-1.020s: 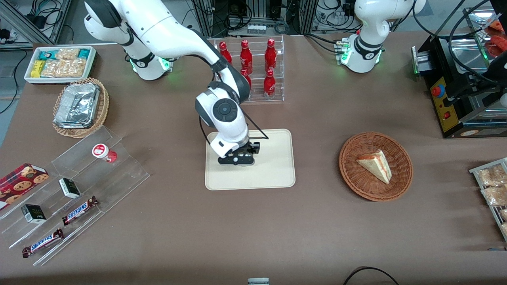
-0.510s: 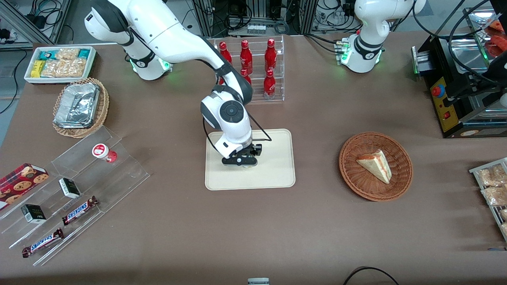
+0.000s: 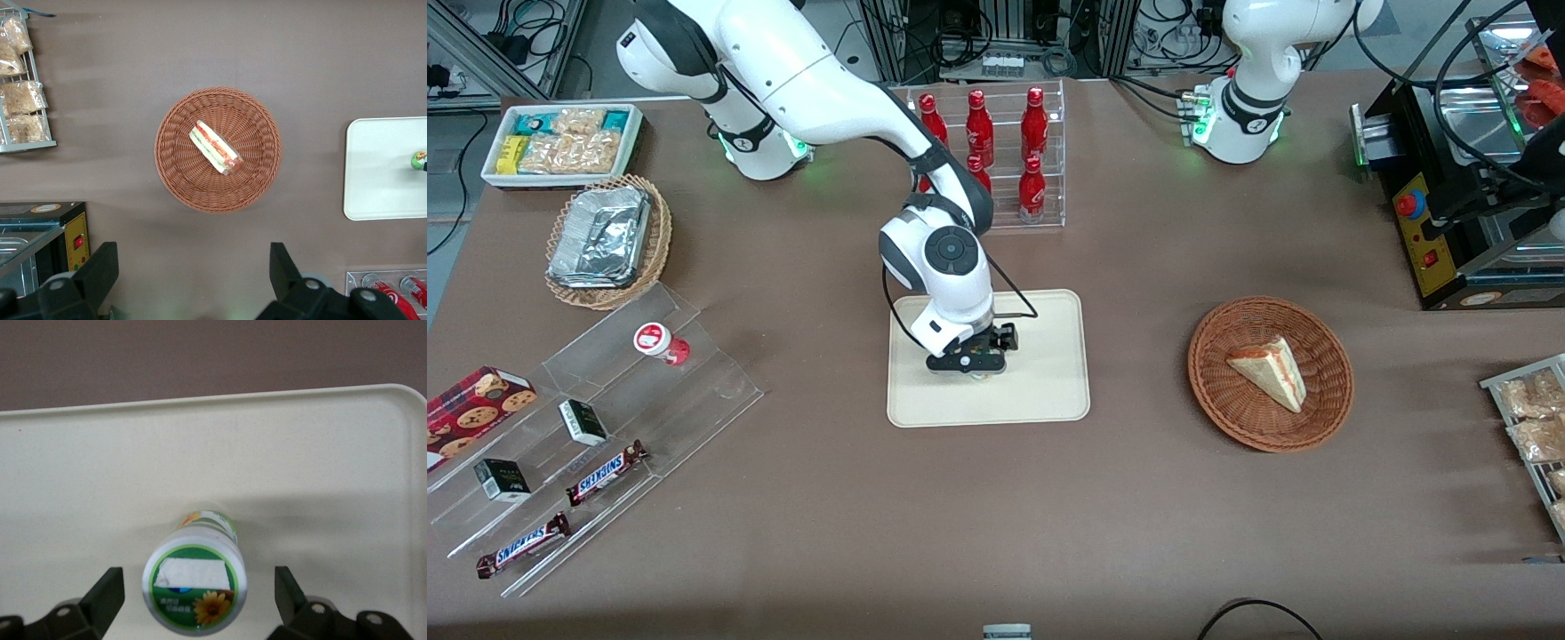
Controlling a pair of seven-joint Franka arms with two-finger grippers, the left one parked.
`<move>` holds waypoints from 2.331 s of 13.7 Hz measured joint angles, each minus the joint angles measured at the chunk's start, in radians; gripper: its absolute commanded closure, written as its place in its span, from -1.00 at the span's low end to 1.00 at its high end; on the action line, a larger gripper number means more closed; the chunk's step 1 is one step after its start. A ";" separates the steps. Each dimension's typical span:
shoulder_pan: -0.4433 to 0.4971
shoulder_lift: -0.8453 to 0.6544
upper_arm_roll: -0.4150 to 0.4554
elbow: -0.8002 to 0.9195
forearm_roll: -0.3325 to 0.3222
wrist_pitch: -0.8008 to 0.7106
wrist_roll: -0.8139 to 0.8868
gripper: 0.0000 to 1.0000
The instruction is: Place green gum on tray
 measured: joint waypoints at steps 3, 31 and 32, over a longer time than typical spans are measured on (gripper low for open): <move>0.000 0.000 -0.001 0.005 0.000 0.002 0.000 -1.00; -0.397 -0.384 -0.011 0.010 0.057 -0.565 -0.568 -1.00; -0.436 -0.400 -0.011 0.004 0.058 -0.580 -0.594 -1.00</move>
